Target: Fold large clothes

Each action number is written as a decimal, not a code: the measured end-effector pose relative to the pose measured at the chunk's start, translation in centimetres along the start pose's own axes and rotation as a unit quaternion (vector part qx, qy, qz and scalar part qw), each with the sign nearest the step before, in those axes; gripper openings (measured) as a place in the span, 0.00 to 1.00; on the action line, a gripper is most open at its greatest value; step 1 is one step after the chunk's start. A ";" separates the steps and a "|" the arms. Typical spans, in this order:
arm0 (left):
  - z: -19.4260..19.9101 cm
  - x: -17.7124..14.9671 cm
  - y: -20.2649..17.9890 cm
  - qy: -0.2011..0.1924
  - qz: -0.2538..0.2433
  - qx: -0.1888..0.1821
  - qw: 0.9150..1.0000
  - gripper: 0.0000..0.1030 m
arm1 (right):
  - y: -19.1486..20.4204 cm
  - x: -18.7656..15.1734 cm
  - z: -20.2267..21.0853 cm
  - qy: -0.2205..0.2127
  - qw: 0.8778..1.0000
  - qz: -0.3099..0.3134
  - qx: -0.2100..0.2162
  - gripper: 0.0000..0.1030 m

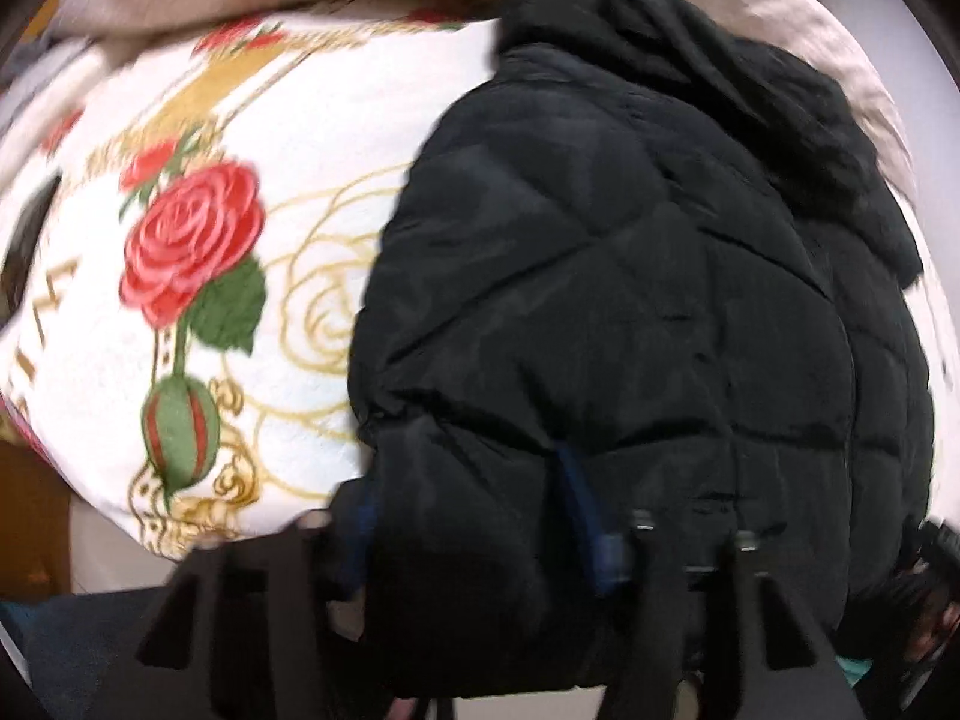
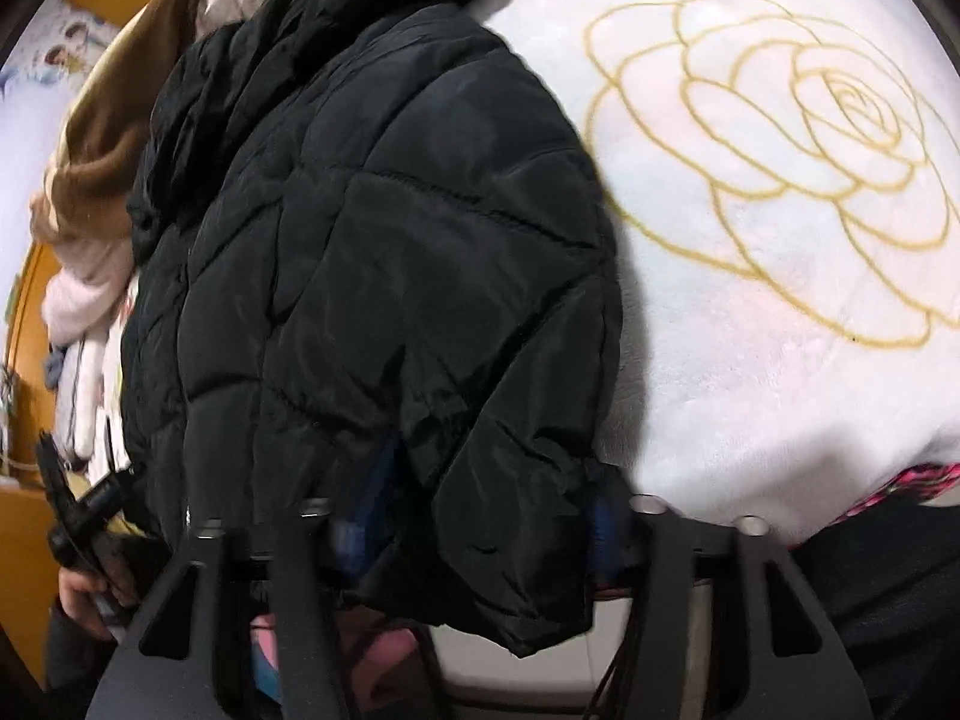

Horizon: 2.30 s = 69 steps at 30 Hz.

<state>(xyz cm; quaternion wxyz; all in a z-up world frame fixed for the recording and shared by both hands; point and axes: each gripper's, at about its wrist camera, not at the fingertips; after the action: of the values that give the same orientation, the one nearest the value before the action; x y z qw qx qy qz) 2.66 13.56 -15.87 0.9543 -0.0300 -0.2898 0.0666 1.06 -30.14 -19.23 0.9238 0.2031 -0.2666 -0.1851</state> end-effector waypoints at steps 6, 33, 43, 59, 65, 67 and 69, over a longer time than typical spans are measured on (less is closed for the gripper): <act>5.3 1.5 -0.8 -0.051 -0.003 -0.032 0.998 0.15 | 1.9 1.0 4.8 -0.044 0.997 0.016 0.058 0.13; 15.2 13.6 -0.3 -0.201 0.081 -0.133 0.967 0.15 | 5.3 12.6 15.5 -0.196 0.967 -0.021 0.160 0.12; 1.7 26.2 -4.1 -0.172 0.077 -0.099 0.977 0.16 | 6.1 26.5 2.5 -0.150 0.982 -0.055 0.096 0.17; 1.4 29.3 -3.1 -0.212 0.098 -0.103 0.967 0.71 | 5.8 30.0 4.4 -0.223 0.964 -0.056 0.130 0.67; 3.6 27.6 -4.6 -0.224 0.053 -0.112 0.967 0.71 | 10.2 26.2 3.9 -0.213 0.971 0.066 0.082 0.67; 3.0 26.2 -6.7 -0.210 0.015 -0.128 0.969 0.71 | 10.7 25.2 2.0 -0.191 0.976 0.079 0.072 0.67; 1.3 25.3 -8.5 -0.192 -0.014 -0.137 0.972 0.71 | 10.7 24.5 -0.3 -0.171 0.979 0.094 0.058 0.67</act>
<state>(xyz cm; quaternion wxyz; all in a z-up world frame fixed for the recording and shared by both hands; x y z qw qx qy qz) 23.64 8.78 -0.07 0.8684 -0.1428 -0.4745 0.0172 23.04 -32.03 -4.21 0.8644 0.1960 -0.4488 -0.1140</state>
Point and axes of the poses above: each gripper's, at about its wrist camera, not at the fingertips, and z roughly against the way its jaws point, y to its left, x to its top, and after that the axes turned 14 degrees about -y, right-handed
